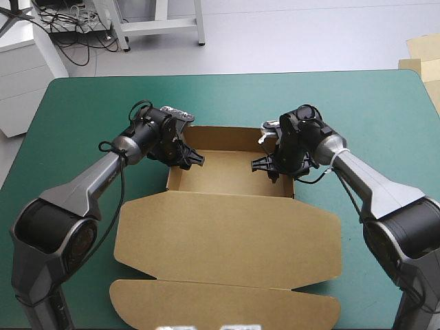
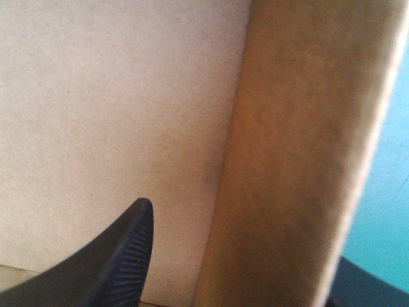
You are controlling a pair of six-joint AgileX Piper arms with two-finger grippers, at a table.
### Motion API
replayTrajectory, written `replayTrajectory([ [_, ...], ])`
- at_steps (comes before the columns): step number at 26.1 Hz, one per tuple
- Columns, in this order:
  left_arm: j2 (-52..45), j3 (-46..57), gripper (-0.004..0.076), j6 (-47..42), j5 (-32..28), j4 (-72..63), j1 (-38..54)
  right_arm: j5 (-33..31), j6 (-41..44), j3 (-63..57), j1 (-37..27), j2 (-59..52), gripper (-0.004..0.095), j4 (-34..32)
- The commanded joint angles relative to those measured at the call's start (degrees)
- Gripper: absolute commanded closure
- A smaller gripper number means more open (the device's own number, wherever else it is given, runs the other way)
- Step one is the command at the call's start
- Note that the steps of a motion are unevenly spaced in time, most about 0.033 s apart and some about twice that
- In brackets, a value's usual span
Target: Fold the box
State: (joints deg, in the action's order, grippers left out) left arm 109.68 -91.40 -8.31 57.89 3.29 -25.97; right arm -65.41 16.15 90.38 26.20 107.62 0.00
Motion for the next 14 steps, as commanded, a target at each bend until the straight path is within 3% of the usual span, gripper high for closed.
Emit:
replayTrajectory([
  [1, -2.94, -1.56, 0.0121, -0.10, -2.49, -1.19, -0.47, 0.59, 0.21, 1.87, 0.01, -2.85, 0.0417, -1.56],
  [7, -3.13, -2.37, 0.0122, -0.10, -2.35, -1.19, -0.47, 0.45, 1.17, 2.52, 0.01, -2.85, 0.0417, -6.45],
  [14, -3.13, -7.82, 0.0123, 0.00, 2.68, -1.13, -0.47, -3.18, 2.15, 8.62, 0.01, -2.85, 0.0417, -12.35],
])
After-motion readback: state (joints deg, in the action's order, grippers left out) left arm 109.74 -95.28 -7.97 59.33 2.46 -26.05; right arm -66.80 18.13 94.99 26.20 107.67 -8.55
